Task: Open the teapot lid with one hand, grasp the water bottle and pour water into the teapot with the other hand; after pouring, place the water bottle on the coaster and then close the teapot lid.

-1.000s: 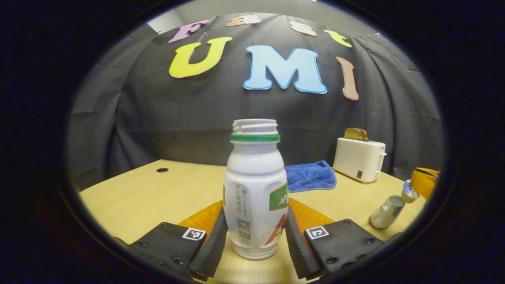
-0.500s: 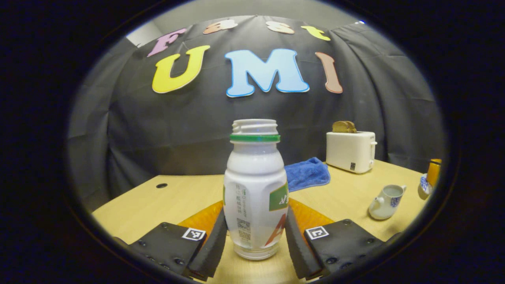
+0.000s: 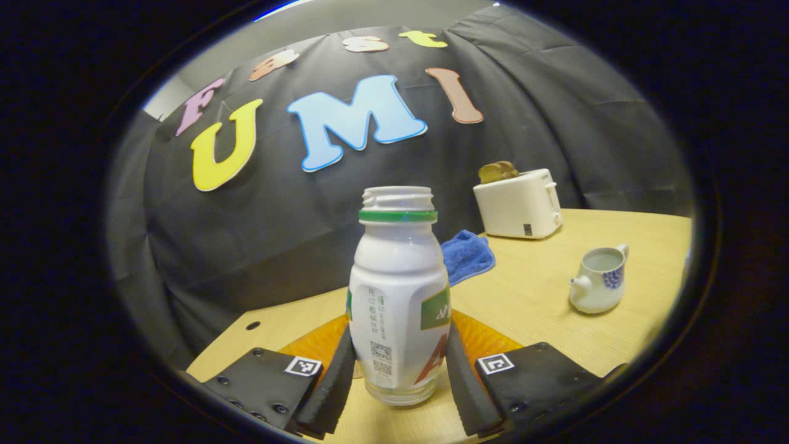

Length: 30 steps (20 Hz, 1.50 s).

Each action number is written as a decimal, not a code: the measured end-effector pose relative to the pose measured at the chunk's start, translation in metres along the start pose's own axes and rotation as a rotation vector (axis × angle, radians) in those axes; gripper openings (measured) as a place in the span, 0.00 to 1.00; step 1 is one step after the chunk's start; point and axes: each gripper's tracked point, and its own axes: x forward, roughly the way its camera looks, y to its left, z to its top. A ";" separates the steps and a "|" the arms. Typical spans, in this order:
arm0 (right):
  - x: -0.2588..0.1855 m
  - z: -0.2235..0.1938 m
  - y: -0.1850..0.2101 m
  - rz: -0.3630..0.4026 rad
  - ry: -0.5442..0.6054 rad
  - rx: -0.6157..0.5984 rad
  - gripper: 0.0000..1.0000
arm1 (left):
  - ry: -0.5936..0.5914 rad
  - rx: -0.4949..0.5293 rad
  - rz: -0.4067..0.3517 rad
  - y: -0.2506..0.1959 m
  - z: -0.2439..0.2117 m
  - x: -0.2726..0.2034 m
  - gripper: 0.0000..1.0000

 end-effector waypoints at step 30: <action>-0.032 -0.005 -0.047 -0.085 -0.022 0.039 0.01 | -0.111 0.827 -0.005 -0.088 0.040 0.025 0.83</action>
